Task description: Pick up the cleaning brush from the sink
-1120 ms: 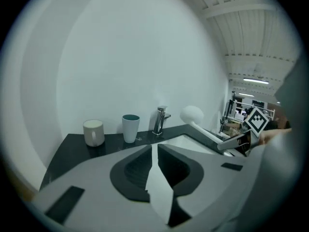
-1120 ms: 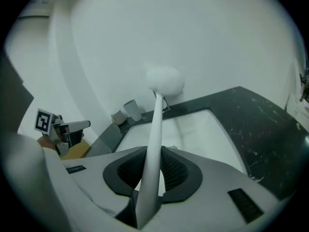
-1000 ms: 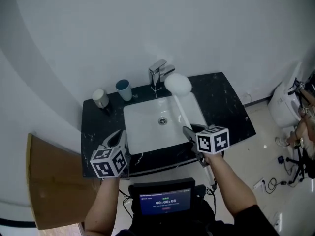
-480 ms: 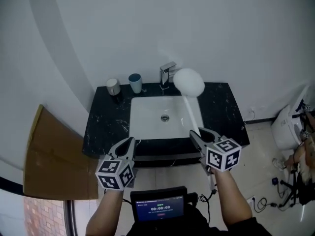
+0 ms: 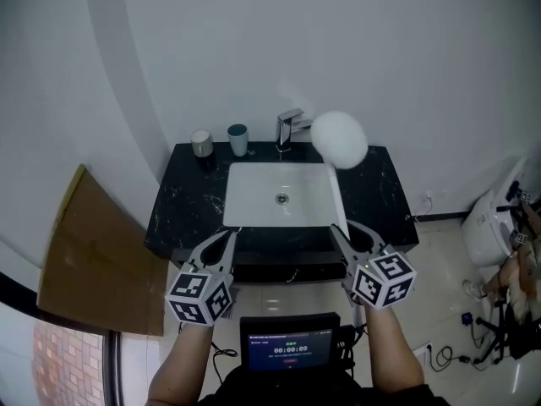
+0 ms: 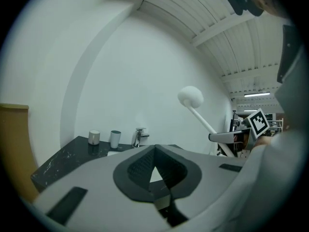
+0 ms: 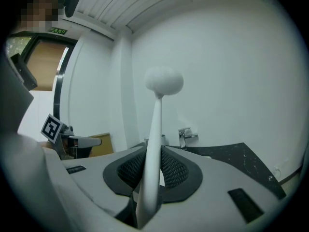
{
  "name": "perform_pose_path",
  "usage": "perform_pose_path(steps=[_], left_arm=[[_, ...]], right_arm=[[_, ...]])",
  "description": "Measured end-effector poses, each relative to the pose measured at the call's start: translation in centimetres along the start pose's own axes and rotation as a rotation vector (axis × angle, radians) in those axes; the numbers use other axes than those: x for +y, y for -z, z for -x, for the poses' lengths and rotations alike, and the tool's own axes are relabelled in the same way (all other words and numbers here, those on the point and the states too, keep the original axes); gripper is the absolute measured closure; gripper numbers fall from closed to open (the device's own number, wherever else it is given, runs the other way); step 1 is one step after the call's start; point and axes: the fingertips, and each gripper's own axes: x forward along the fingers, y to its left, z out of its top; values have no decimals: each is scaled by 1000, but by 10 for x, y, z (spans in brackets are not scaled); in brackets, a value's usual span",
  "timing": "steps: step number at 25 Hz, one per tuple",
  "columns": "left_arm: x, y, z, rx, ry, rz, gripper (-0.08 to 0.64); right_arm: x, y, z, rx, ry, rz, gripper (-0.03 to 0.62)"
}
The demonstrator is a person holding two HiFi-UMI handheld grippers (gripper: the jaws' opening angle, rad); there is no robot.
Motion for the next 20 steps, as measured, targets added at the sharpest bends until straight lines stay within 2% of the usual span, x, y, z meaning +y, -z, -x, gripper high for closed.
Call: perform_pose_path(steps=[9, 20], left_arm=[[-35, -3, 5, -4, -8, -44, 551], [-54, -2, 4, -6, 1, -61, 551]], right_arm=[[-16, -4, 37, -40, 10, -9, 517], [-15, -9, 42, -61, -7, 3, 517]])
